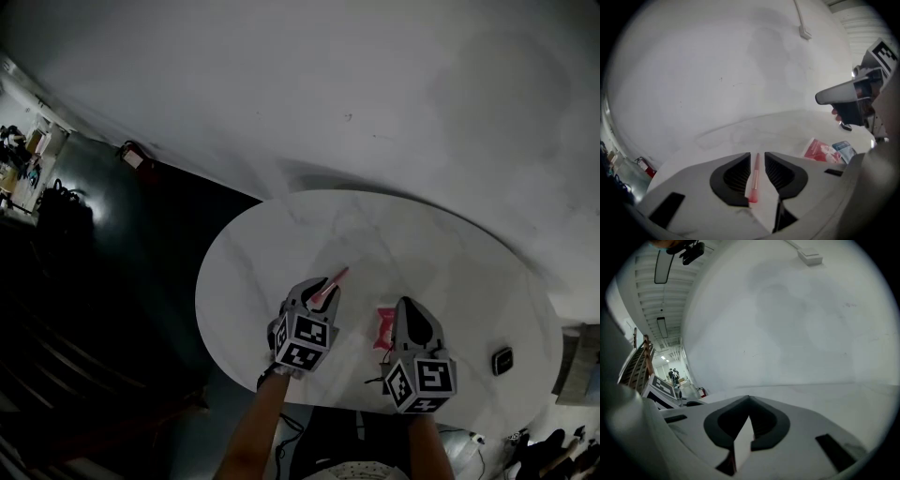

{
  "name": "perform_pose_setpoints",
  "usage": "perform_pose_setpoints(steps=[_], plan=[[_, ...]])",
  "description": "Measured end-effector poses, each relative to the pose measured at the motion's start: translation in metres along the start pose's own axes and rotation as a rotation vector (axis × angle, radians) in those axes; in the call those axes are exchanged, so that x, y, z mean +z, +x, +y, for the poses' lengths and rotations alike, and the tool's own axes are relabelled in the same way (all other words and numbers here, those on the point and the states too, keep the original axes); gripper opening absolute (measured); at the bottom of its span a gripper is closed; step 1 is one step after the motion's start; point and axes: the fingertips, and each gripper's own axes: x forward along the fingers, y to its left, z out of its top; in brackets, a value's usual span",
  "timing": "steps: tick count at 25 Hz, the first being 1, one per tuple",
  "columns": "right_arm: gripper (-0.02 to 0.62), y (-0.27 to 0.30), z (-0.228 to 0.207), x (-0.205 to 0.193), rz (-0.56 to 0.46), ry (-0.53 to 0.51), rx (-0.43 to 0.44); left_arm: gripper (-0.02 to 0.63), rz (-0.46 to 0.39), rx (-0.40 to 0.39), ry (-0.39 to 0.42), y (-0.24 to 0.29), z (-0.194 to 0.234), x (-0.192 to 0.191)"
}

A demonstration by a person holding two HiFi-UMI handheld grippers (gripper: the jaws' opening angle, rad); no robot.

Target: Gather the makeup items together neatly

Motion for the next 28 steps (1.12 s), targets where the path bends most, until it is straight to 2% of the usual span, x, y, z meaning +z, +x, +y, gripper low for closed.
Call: perform_pose_setpoints(steps=[9, 19, 28], plan=[[0.003, 0.000, -0.004, -0.007, 0.018, 0.024, 0.003, 0.123, 0.078, -0.039, 0.047, 0.014, -0.003, -0.018], [0.003, 0.001, -0.012, -0.010, 0.027, 0.033, -0.011, 0.123, 0.119, -0.068, 0.025, 0.033, -0.002, -0.029], [0.003, 0.006, -0.016, -0.008, 0.034, 0.027, -0.024, 0.124, 0.170, -0.093, 0.036, 0.043, -0.004, -0.042]])
